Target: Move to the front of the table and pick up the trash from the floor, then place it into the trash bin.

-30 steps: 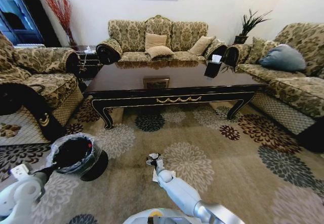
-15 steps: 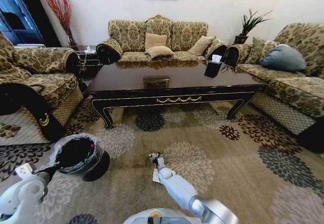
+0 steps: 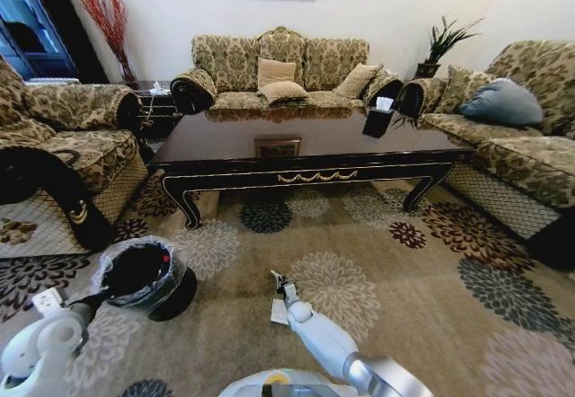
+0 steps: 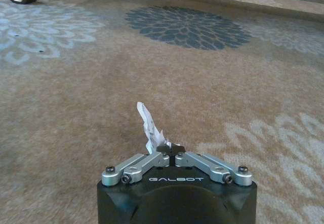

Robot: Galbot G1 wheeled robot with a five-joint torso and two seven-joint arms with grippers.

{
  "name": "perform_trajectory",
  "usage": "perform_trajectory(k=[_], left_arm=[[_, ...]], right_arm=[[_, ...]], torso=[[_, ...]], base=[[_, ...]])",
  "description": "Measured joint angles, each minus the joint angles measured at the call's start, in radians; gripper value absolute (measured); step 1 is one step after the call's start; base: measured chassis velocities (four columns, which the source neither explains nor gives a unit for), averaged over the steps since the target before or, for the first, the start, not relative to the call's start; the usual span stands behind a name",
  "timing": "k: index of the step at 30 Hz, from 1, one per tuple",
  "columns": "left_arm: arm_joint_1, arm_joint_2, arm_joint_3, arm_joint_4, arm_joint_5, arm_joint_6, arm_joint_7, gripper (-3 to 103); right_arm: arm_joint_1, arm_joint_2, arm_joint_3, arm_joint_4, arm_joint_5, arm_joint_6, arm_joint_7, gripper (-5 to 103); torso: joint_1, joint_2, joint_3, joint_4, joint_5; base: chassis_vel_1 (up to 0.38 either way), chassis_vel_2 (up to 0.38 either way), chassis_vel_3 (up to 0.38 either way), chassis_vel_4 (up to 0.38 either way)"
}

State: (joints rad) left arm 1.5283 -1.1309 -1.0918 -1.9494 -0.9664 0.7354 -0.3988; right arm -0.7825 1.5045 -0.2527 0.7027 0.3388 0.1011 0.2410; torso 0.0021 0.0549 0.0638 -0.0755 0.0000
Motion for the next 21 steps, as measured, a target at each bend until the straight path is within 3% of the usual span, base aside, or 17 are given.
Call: perform_trajectory(k=[12,19,21], left_arm=[[0.000,-0.021,0.039,-0.015,0.030,0.000,0.000,2],[-0.001,-0.055,0.090,-0.051,0.060,0.000,0.000,2],[0.000,-0.070,0.115,-0.073,0.068,0.000,-0.001,2]], right_arm=[[-0.014,-0.037,0.019,0.123,0.046,0.087,-0.081,0],[-0.021,-0.117,0.004,0.376,0.173,0.113,-0.133,0],[-0.025,-0.153,-0.013,0.517,0.226,0.123,-0.170,0]], torso=[[0.000,0.000,0.000,0.0000,0.0001],[0.000,0.000,0.000,0.0001,0.0000],[0.000,0.000,0.000,0.0000,0.0000]], base=[[0.000,0.000,0.000,0.000],[0.000,0.000,0.000,0.000],[0.000,0.000,0.000,0.000]])
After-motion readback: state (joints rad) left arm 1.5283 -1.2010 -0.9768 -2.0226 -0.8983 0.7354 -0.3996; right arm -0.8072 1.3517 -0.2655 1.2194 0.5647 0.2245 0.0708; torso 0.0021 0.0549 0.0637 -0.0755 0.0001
